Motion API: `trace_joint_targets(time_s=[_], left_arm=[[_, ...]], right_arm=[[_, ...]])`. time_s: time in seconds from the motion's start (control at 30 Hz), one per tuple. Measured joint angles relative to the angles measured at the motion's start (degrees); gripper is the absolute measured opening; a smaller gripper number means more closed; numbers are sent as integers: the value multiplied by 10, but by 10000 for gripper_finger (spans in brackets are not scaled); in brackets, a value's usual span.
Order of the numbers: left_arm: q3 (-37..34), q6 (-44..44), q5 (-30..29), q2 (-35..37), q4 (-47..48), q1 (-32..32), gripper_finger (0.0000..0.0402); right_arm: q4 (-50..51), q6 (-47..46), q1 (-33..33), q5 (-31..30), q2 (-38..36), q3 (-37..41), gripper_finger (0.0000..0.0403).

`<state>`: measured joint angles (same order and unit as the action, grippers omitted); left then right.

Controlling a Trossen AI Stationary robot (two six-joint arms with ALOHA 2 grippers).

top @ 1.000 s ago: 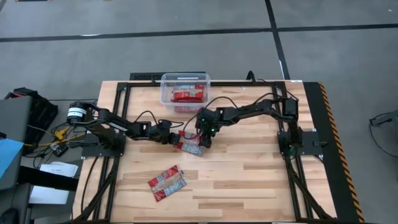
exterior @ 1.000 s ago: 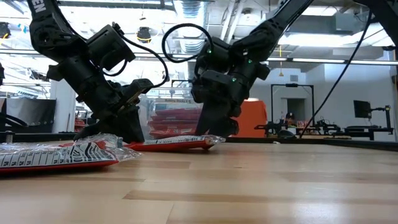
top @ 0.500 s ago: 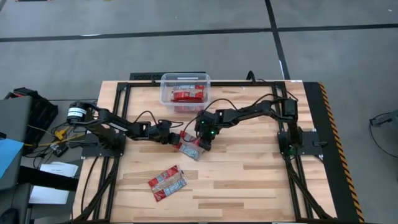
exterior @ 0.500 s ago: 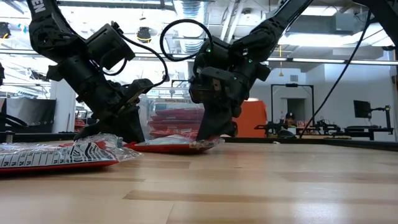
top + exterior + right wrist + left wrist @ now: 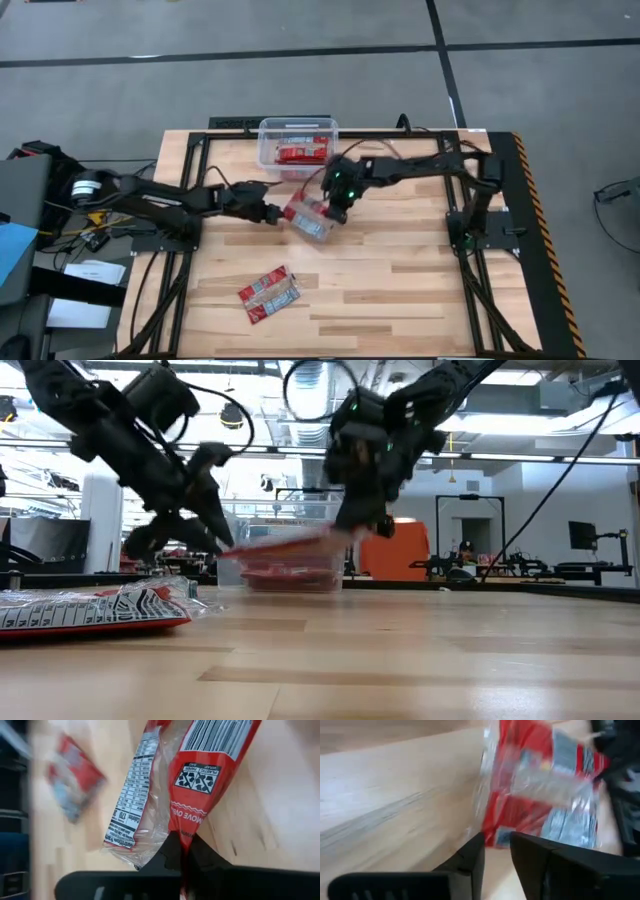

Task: Sort popcorn bags into baskets
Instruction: Put the red popcorn bag into the transparent bin

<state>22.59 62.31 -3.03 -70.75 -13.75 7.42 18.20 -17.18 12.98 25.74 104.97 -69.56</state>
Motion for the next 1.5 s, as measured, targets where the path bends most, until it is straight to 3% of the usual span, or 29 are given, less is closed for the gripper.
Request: trace_joint_targets(time_s=[0.23,0.43,0.7,0.87,1.03,1.23,1.5], left_arm=[[1,-5,45,119,66,4,96],[2,-21,0,181,109,4,96],[2,-17,-23,187,153,4,96],[2,-15,-23,183,186,4,96],[2,-6,-28,181,212,3,96],[2,3,-50,181,239,4,96],[2,12,-57,181,246,4,96]], right_arm=[[42,42,51,80,-129,0,6],[65,155,133,44,-173,-47,6],[208,367,231,25,-29,-284,6],[332,520,245,25,84,-433,6],[416,613,241,26,177,-542,6],[450,651,237,-26,260,-610,8],[437,658,243,-79,282,-620,31]])
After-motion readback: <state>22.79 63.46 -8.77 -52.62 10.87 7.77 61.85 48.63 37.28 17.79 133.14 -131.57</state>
